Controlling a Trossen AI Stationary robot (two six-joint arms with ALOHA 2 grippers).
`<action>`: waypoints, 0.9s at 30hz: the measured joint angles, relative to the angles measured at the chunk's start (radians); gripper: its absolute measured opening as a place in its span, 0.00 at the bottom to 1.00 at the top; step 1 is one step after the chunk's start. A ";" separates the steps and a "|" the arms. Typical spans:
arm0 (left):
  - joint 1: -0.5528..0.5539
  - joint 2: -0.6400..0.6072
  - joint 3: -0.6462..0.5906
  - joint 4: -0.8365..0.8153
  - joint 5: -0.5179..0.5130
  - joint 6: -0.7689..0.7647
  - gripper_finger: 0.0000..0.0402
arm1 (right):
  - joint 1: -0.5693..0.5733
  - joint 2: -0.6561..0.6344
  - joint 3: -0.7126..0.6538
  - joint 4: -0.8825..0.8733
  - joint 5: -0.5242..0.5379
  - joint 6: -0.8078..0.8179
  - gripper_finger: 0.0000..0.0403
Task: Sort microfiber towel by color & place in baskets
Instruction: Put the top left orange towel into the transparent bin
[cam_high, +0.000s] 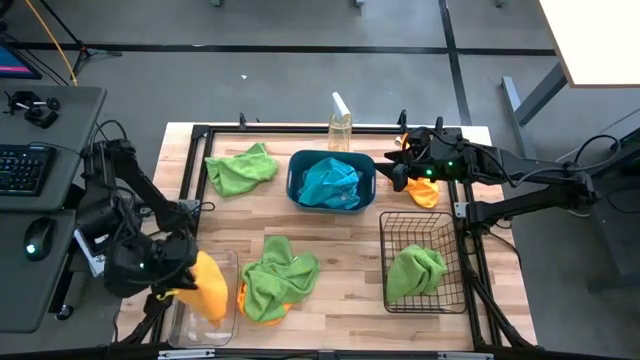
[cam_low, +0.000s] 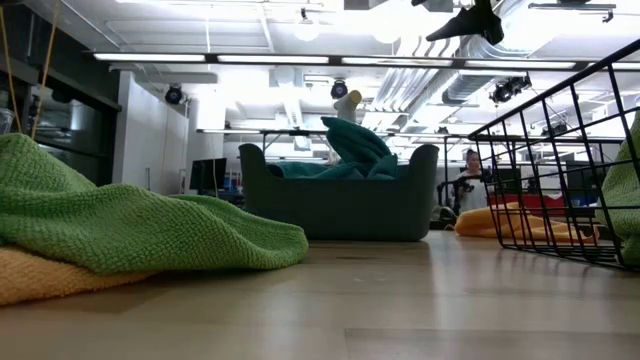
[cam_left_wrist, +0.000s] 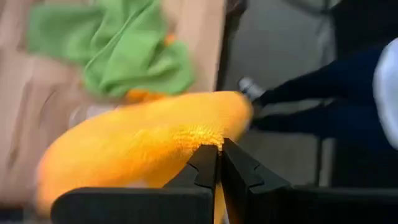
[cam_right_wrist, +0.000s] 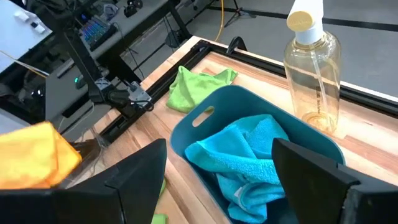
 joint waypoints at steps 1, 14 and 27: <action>-0.010 0.004 0.000 -0.035 0.005 -0.015 0.00 | 0.000 0.000 0.000 0.000 0.000 -0.004 0.72; 0.027 0.058 -0.233 0.034 0.255 0.099 0.00 | 0.000 0.000 0.000 0.000 0.000 -0.045 0.72; 0.087 0.059 -0.489 0.379 0.342 -0.004 0.07 | -0.001 0.000 0.000 0.000 0.001 -0.041 0.72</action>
